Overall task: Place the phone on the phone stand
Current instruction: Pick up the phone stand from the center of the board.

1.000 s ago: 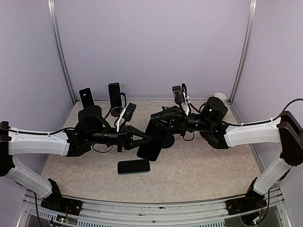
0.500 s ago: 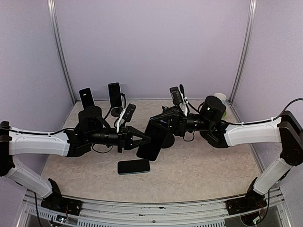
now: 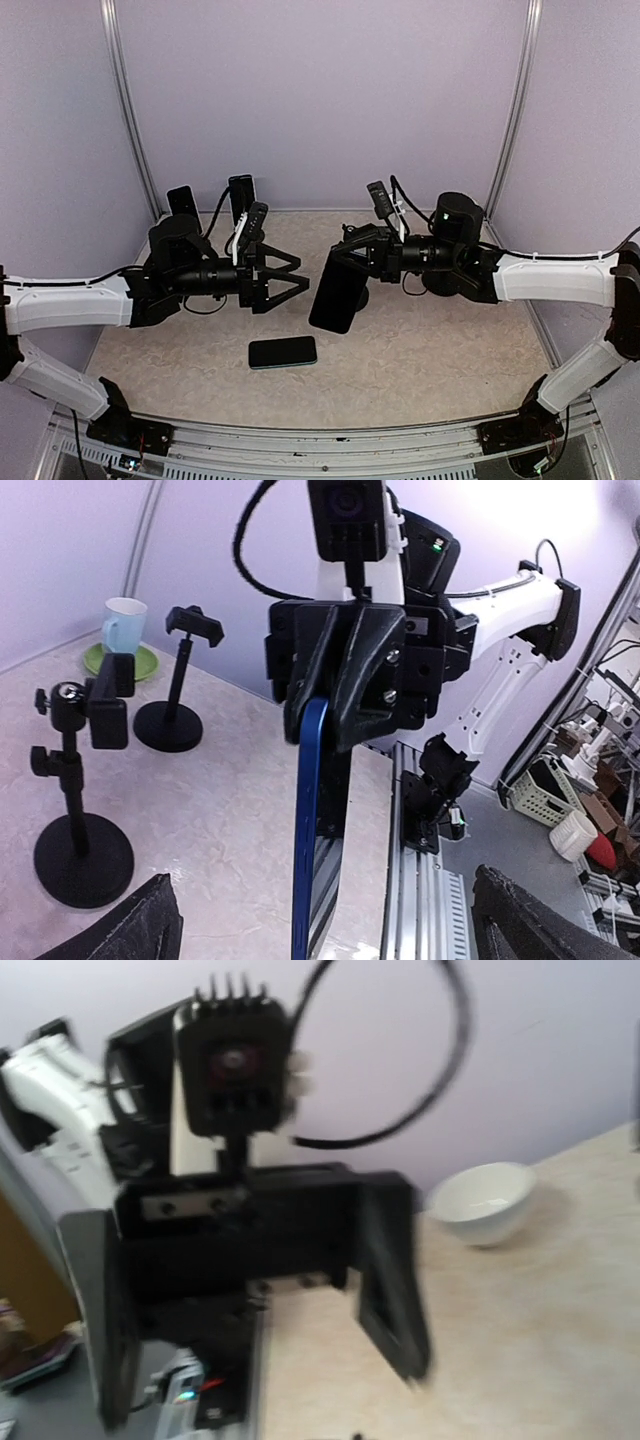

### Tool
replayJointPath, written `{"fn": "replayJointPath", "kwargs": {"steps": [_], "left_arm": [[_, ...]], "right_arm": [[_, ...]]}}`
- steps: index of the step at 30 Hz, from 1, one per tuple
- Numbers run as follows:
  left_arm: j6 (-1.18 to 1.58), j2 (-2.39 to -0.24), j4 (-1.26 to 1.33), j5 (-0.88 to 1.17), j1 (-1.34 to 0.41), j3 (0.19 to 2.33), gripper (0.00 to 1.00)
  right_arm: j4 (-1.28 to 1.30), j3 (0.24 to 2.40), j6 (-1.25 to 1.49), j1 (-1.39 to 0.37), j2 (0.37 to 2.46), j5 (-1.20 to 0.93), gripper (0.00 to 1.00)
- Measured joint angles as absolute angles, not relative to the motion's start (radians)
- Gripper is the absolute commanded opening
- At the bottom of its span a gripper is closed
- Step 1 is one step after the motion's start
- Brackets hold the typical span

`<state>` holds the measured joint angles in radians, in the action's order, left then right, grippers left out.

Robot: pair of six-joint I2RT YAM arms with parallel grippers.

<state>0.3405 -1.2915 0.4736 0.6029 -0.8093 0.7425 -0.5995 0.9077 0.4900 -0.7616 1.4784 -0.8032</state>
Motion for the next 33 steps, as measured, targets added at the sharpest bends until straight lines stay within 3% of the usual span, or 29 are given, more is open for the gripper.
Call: {"fn": "replayJointPath", "kwargs": {"steps": [8,19,23,33], "left_arm": [[0.328,-1.314,0.379,0.455,-0.749,0.835,0.99],[0.307,-1.576,0.299,0.339,-0.743,1.089,0.95],[0.293,-1.672,0.279,0.307,-0.764,1.188,0.87],[0.237,-1.826,0.218,0.212,-0.833,1.326,0.5]], "right_arm": [[-0.333,0.895,0.356,-0.713,1.272,-0.625,0.0],[0.002,0.885,0.281,-0.681,1.113,-0.315,0.0],[0.041,0.858,0.281,-0.663,1.086,-0.263,0.0],[0.071,0.814,0.286,-0.638,1.08,-0.226,0.0]]}}
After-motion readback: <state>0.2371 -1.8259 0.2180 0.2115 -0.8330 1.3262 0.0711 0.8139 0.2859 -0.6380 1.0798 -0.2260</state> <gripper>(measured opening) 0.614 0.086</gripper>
